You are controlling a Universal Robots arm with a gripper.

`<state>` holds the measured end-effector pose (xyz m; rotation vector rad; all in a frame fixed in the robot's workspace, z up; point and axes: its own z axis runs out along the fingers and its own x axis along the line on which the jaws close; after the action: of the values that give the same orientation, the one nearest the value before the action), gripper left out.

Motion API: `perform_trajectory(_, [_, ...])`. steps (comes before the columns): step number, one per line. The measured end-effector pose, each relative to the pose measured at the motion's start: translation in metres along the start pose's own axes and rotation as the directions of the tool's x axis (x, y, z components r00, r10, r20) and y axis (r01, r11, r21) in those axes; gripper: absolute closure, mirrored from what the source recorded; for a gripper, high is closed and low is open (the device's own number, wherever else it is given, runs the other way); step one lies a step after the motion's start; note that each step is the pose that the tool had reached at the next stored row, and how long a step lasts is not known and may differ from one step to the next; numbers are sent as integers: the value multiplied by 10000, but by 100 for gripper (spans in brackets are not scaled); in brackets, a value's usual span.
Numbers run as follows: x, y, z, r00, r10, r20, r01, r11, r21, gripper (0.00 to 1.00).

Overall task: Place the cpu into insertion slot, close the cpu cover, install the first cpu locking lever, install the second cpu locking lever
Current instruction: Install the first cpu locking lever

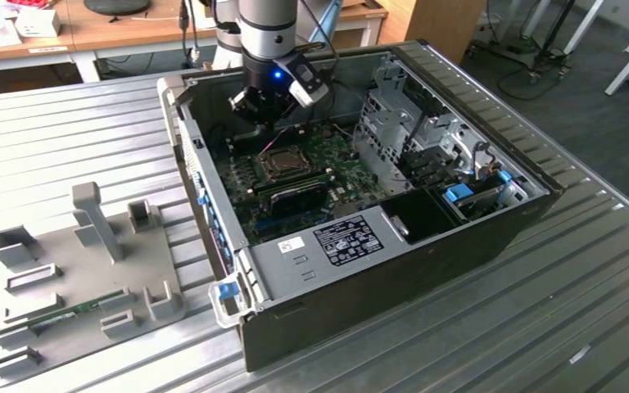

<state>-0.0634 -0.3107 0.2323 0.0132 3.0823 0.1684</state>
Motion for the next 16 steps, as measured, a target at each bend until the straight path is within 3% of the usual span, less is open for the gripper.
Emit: perform_trajectory(16, [-53, -1, 52, 10000, 3, 0, -3, 10000, -21, 90])
